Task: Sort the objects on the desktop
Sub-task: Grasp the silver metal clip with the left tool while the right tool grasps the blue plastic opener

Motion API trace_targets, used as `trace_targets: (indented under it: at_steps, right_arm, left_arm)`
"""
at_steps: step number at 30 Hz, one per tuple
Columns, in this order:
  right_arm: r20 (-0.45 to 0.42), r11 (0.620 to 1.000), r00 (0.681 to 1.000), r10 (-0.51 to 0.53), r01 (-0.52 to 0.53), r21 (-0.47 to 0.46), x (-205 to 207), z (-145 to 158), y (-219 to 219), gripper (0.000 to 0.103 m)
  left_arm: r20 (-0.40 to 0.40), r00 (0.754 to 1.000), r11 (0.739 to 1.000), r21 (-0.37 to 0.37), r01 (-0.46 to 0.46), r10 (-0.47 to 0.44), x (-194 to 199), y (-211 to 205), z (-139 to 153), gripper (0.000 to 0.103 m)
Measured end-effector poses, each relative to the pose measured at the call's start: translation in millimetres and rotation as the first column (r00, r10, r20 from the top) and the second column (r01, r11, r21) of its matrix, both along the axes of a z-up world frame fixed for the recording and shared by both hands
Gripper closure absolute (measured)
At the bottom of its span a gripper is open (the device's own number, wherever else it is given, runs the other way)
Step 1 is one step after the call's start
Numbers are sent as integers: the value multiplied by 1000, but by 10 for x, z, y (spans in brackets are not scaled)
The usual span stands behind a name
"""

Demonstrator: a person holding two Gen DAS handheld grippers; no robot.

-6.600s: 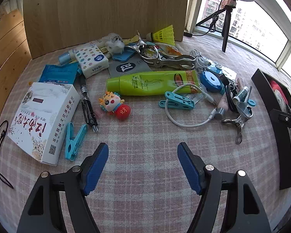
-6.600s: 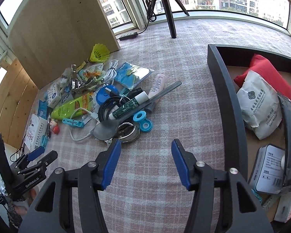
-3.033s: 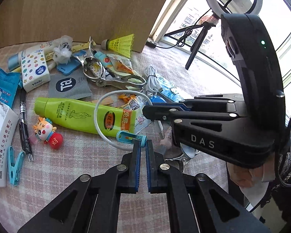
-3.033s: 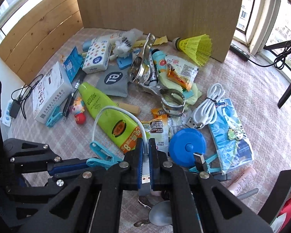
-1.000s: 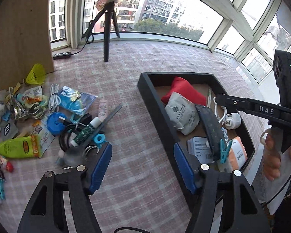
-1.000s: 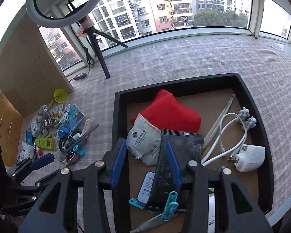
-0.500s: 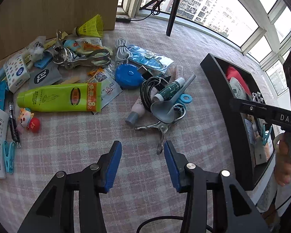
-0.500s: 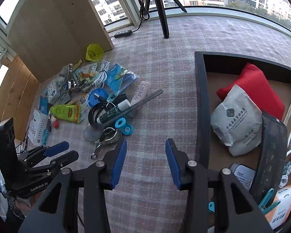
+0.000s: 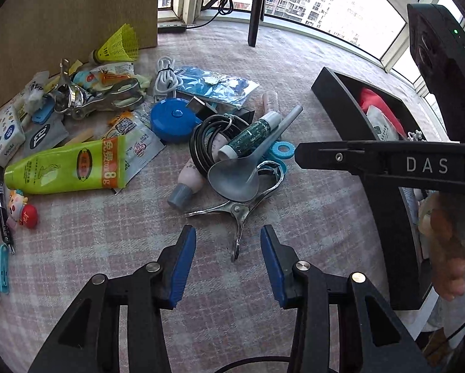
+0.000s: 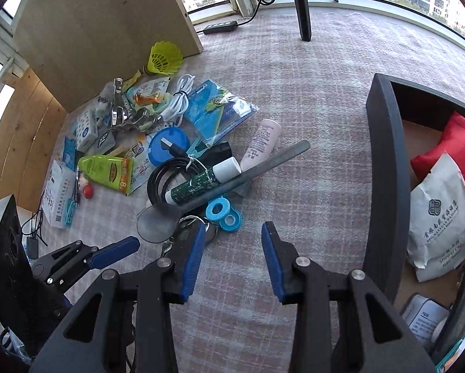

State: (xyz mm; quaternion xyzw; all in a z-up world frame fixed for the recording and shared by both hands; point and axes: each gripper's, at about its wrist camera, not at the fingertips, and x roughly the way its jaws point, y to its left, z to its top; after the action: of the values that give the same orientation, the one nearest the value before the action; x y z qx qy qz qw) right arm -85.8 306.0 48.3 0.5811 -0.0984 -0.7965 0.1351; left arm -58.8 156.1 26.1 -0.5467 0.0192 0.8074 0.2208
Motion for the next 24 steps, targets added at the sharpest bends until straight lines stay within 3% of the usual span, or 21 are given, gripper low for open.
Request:
trace_targets:
  at_steps: [9,12,16,24]
  right_arm:
    - [40,996,997,71,-73,43,-195,-109,-160,66]
    - [55,994,995,88,-91,56,-251,-149,-200,74]
    - [59,991,993,104,-108,78,-309,-159,-237,79]
    - [75,980,986,147,-155,127,-394,-240,-362,79]
  left_arm:
    - [7,1000,1000,2,2,-2,-1,113,-75,76]
    - [11,1000,1000,3,3,-3,-23,128,-83,82]
    - [13,1000,1000,8,6,-6,-42,151,-84,85]
    - [26,999,1000,16,22,-22,-87,230,-106,91]
